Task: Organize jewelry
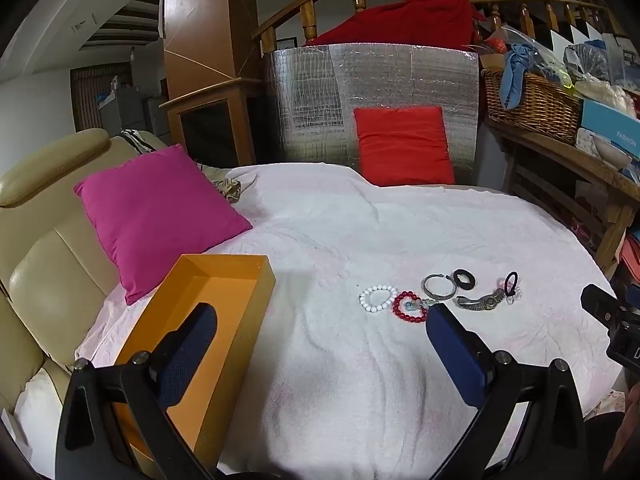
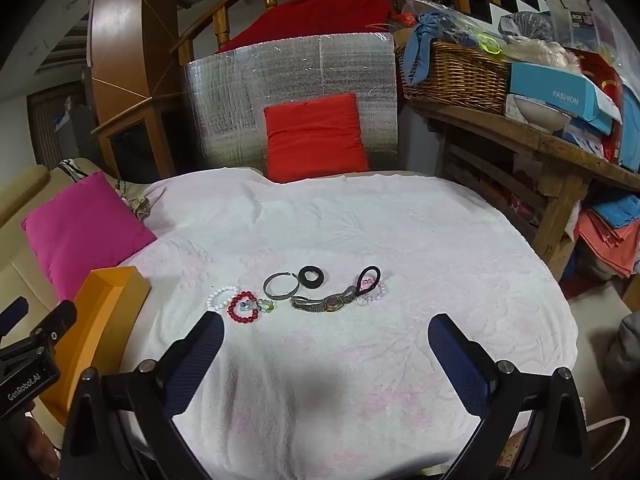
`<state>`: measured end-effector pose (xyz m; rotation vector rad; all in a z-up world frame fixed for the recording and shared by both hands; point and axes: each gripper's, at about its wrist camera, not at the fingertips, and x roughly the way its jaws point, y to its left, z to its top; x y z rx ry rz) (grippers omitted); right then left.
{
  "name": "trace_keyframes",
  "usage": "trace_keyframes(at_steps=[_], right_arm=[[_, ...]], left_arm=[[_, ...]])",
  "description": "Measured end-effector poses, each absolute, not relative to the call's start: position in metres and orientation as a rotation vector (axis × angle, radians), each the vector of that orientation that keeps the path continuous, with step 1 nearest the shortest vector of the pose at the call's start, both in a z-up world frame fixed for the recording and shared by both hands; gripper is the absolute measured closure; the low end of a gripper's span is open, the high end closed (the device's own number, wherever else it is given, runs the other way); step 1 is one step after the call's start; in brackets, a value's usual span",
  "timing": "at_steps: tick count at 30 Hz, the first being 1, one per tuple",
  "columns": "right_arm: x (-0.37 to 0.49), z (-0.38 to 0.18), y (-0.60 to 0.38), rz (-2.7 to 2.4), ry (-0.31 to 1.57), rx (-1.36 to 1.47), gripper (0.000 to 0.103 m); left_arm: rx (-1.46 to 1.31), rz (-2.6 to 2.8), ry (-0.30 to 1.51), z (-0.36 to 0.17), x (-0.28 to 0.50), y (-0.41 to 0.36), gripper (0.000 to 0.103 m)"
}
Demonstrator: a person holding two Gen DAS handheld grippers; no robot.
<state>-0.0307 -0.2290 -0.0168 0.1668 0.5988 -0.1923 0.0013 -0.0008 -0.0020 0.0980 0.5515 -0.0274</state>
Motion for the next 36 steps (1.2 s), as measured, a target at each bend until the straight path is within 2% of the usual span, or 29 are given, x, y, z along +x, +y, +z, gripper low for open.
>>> trace_keyframes(at_steps=[26,36], right_arm=[[-0.006,-0.026,-0.234,-0.168,0.599,0.161,0.0],[0.01,-0.035,-0.245,-0.161,0.621,0.192,0.0]], left_arm=[[0.146,-0.001,0.567,-0.014,0.017,-0.01,0.0],[0.149,0.004,0.625,-0.024,0.032,-0.015,0.0]])
